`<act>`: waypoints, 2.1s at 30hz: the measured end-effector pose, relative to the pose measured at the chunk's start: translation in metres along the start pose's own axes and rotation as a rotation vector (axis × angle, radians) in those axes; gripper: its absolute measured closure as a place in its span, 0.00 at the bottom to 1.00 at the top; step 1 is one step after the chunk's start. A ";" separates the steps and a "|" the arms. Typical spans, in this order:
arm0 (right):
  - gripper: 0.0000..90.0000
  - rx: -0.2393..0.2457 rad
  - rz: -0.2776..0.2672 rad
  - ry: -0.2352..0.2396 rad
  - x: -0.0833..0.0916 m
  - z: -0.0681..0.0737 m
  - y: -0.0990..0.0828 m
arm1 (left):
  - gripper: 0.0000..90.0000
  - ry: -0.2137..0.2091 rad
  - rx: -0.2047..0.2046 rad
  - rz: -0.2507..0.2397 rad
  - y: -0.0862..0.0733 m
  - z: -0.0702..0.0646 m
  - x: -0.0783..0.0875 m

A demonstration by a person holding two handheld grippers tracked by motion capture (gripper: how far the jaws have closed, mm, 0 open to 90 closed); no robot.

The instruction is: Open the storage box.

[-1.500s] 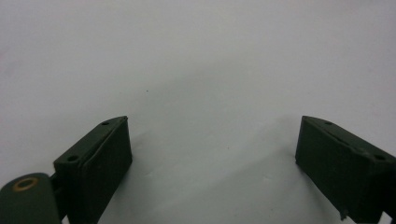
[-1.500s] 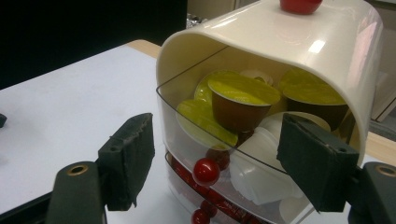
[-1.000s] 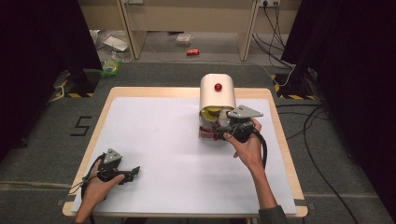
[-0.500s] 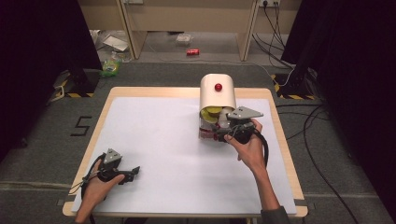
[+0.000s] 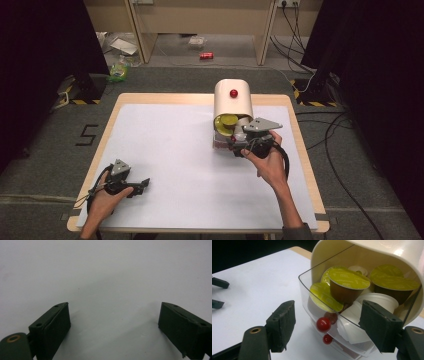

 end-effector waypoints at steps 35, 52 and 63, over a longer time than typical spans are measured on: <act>0.32 0.028 0.021 0.024 0.015 0.016 -0.012 | 0.11 0.000 -0.001 0.001 0.000 0.000 0.000; 0.32 0.036 0.026 0.039 0.022 0.021 -0.016 | 0.11 0.002 -0.001 0.000 0.000 0.000 0.000; 0.32 0.042 0.030 0.042 0.023 0.024 -0.019 | 0.11 0.002 -0.001 0.000 0.000 0.000 0.000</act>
Point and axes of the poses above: each handheld gripper's, and its own axes: x roughly backward along the jaws, y roughly out of its top, z roughly to its left, the point moved 8 cm from there along -x, roughly forward along the jaws, and after that the axes turned 1 degree about -z, right-handed, at the moved point
